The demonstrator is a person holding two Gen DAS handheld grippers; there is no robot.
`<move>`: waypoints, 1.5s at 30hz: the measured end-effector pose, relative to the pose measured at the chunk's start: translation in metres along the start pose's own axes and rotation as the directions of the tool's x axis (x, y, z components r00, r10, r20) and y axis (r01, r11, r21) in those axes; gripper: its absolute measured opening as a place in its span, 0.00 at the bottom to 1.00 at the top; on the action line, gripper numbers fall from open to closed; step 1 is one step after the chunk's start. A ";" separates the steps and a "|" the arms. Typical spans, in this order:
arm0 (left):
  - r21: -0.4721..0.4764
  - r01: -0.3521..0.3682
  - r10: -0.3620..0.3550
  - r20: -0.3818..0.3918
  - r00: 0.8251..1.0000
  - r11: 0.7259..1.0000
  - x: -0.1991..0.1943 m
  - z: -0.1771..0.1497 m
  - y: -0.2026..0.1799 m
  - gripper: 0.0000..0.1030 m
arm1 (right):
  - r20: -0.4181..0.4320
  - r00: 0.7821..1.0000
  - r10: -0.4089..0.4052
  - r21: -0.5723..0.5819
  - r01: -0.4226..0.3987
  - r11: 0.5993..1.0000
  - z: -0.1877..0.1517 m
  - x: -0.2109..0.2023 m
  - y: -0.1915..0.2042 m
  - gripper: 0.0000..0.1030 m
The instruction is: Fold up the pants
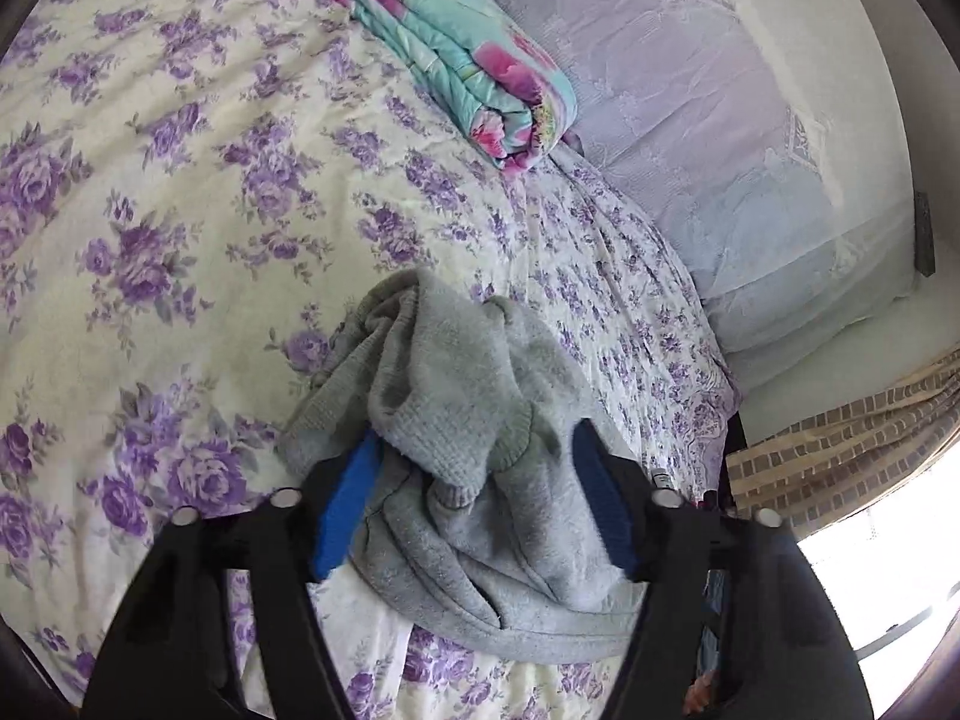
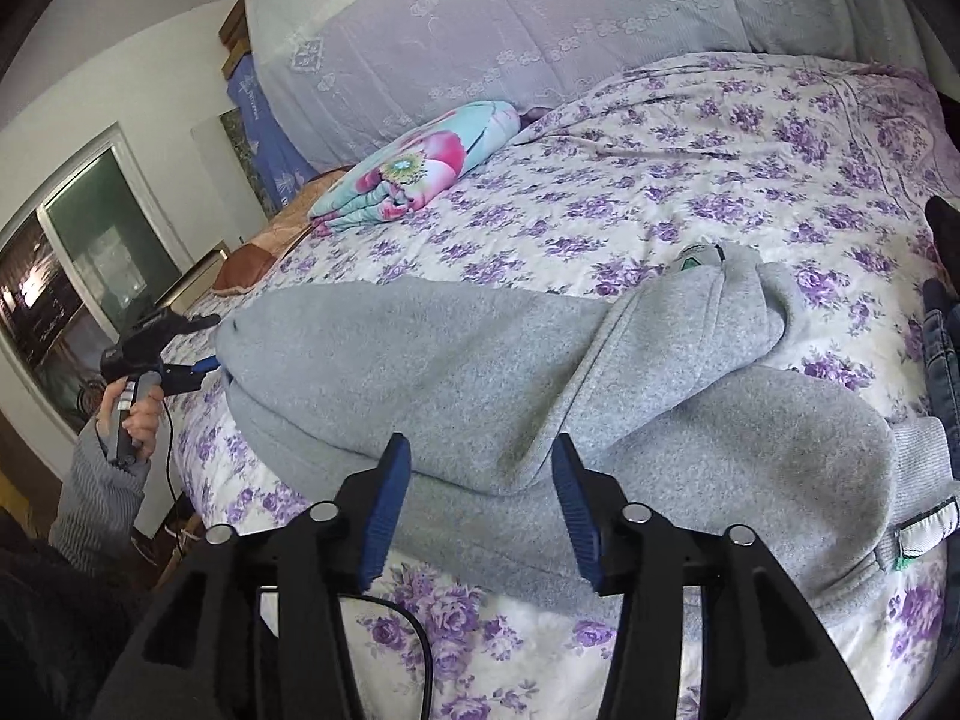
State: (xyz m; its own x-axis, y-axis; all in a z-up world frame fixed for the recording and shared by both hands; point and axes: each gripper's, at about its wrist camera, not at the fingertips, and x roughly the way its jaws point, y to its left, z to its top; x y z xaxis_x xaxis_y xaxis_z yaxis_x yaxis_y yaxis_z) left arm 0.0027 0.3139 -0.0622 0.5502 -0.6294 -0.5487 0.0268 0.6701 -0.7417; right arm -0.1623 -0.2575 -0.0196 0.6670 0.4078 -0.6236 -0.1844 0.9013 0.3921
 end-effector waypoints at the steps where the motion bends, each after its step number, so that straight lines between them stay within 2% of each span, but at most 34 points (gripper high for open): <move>1: 0.019 0.015 -0.015 -0.011 1.000 1.000 0.001 0.001 -0.002 0.33 | 0.006 1.000 0.003 0.043 -0.003 0.999 0.005 0.002 -0.002 0.60; 3: 0.034 0.024 -0.024 -0.007 1.000 0.999 0.002 0.000 -0.002 0.27 | 0.010 1.000 0.010 0.118 -0.011 0.993 0.014 0.006 -0.006 0.59; 5: 0.048 0.028 -0.028 0.003 1.000 0.998 0.001 -0.005 0.001 0.25 | 0.007 1.000 -0.018 0.161 0.016 0.987 0.022 0.012 -0.007 0.59; 11: 0.051 0.088 -0.087 -0.018 0.996 0.995 -0.005 -0.017 0.016 0.25 | -0.097 0.983 -0.158 0.217 0.176 0.960 0.026 0.041 -0.012 0.59; 15: 0.041 0.126 -0.125 -0.027 0.992 0.991 -0.004 -0.016 0.021 0.25 | -0.166 0.966 -0.200 0.241 0.236 0.941 0.021 0.067 -0.024 0.59; 17: 0.040 0.139 -0.138 -0.031 0.990 0.989 -0.003 -0.014 0.022 0.25 | -0.185 0.960 -0.209 0.266 0.254 0.930 0.014 0.075 -0.034 0.55; 18: 0.035 0.147 -0.146 -0.035 0.989 0.989 -0.003 -0.013 0.022 0.25 | -0.183 0.962 -0.203 0.275 0.248 0.929 0.012 0.077 -0.037 0.52; 20: 0.012 0.168 -0.167 -0.045 0.985 0.986 -0.001 -0.008 0.024 0.24 | -0.165 0.963 -0.214 0.278 0.254 0.927 0.010 0.075 -0.041 0.25; 21: 0.000 0.180 -0.180 -0.050 0.982 0.984 0.000 -0.005 0.025 0.24 | -0.152 0.970 -0.192 0.295 0.229 0.928 0.010 0.073 -0.045 0.19; 22: -0.010 0.193 -0.193 -0.053 0.980 0.981 0.001 -0.002 0.025 0.24 | -0.134 0.980 -0.149 0.330 0.186 0.925 0.011 0.070 -0.049 0.07; 24: -0.020 0.215 -0.216 -0.058 0.975 0.976 -0.001 0.003 0.021 0.24 | -0.092 0.991 -0.097 0.383 0.125 0.915 0.017 0.059 -0.054 0.07; 27: -0.015 0.232 -0.233 -0.064 0.970 0.973 -0.008 0.004 0.013 0.24 | -0.005 0.997 -0.078 0.379 0.074 0.922 0.031 0.030 -0.046 0.07; 30: -0.011 0.243 -0.243 -0.085 0.966 0.970 -0.020 -0.006 0.011 0.24 | 0.040 0.997 -0.060 0.384 0.040 0.923 0.026 -0.006 -0.038 0.07; 33: -0.013 0.211 -0.211 -0.111 0.971 0.977 -0.023 -0.023 0.023 0.24 | 0.007 0.997 -0.081 0.399 0.072 0.914 -0.007 -0.023 -0.041 0.07; 35: -0.067 0.188 -0.195 -0.132 0.972 0.980 -0.013 -0.033 0.044 0.24 | -0.053 0.995 -0.082 0.444 0.097 0.891 -0.037 -0.013 -0.054 0.07; 38: -0.136 0.211 -0.229 -0.129 0.965 0.968 -0.007 -0.040 0.062 0.27 | -0.086 0.994 -0.068 0.499 0.102 0.860 -0.065 0.008 -0.069 0.07; 39: -0.133 0.203 -0.219 -0.126 0.967 0.970 -0.010 -0.041 0.061 0.31 | -0.082 0.994 -0.070 0.493 0.101 0.864 -0.066 0.009 -0.068 0.07; 40: -0.114 0.170 -0.183 -0.114 0.976 0.979 -0.017 -0.042 0.058 0.41 | -0.082 0.994 -0.073 0.478 0.103 0.872 -0.064 0.008 -0.066 0.08; 41: -0.082 0.136 -0.143 -0.091 0.986 0.987 -0.027 -0.043 0.054 0.47 | -0.086 0.993 -0.077 0.458 0.108 0.882 -0.062 0.007 -0.064 0.11; 43: -0.028 0.078 -0.079 -0.040 0.996 0.997 -0.048 -0.044 0.048 0.49 | -0.103 0.989 -0.103 0.411 0.137 0.901 -0.058 0.002 -0.058 0.18; 44: -0.019 0.069 -0.069 -0.014 0.998 0.997 -0.058 -0.045 0.046 0.49 | -0.100 0.986 -0.131 0.384 0.160 0.910 -0.055 -0.003 -0.054 0.23; 45: -0.016 0.073 -0.073 0.013 0.997 0.997 -0.068 -0.046 0.043 0.49 | -0.080 0.983 -0.166 0.353 0.183 0.918 -0.050 -0.010 -0.049 0.24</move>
State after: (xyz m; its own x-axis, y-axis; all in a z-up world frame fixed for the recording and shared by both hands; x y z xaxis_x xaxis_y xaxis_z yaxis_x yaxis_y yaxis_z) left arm -0.0719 0.3680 -0.0744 0.5576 -0.6712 -0.4884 0.0537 0.6163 -0.7857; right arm -0.1964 -0.2983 -0.0668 0.6286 0.2633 -0.7318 0.2076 0.8500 0.4841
